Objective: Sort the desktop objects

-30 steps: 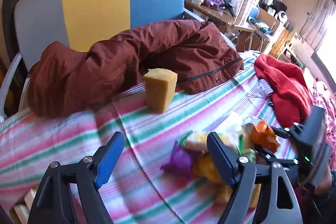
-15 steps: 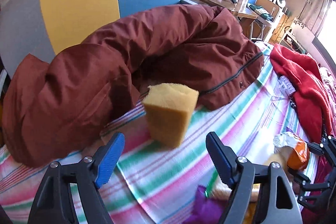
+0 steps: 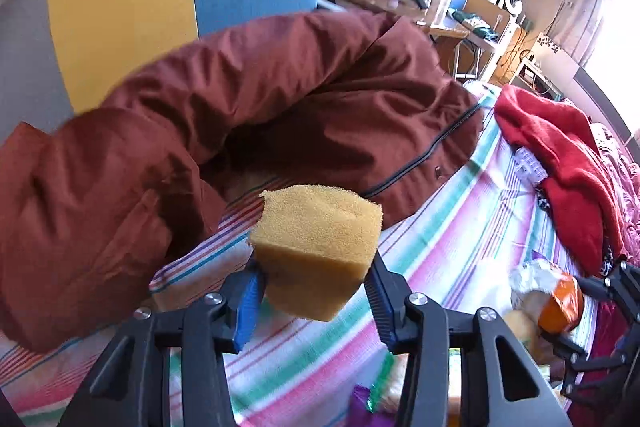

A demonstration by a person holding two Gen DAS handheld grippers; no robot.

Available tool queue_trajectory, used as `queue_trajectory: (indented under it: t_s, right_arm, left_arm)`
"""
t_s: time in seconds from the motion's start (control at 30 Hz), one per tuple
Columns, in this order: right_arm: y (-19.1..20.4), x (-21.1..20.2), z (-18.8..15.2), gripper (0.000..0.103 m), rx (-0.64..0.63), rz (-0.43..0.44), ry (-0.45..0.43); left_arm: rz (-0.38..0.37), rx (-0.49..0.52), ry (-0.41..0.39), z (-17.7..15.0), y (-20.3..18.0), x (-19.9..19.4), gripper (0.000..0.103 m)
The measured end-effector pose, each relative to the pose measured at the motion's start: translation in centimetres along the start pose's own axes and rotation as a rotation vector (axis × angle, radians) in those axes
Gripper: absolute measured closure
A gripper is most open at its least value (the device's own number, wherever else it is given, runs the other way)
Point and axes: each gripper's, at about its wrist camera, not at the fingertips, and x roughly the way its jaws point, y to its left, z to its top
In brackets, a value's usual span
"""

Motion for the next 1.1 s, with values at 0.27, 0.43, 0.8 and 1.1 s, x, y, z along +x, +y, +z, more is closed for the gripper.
queue_trajectory:
  t_s: [0.27, 0.43, 0.8, 1.1]
  right_arm:
    - [-1.2, -0.4, 0.1, 0.052, 0.058, 0.011, -0.026]
    - [-2.2, -0.9, 0.1, 0.052, 0.109, 0.027, -0.057]
    - [-3.7, -4.7, 0.6, 0.052, 0.222, 0.248, -0.281]
    - [-2.4, -5.4, 0.8, 0.052, 0.191, 0.296, -0.281]
  left_arm:
    - [0.018, -0.071, -0.008, -2.7, -1.6, -5.4, 0.055]
    - [0.046, -0.096, -0.025, -4.9, -3.1, -9.6, 0.055]
    - [0.114, -0.081, -0.169, -10.4, -4.6, -22.5, 0.055]
    - [0.206, -0.192, -0.206, -18.6, -1.9, -27.8, 0.055]
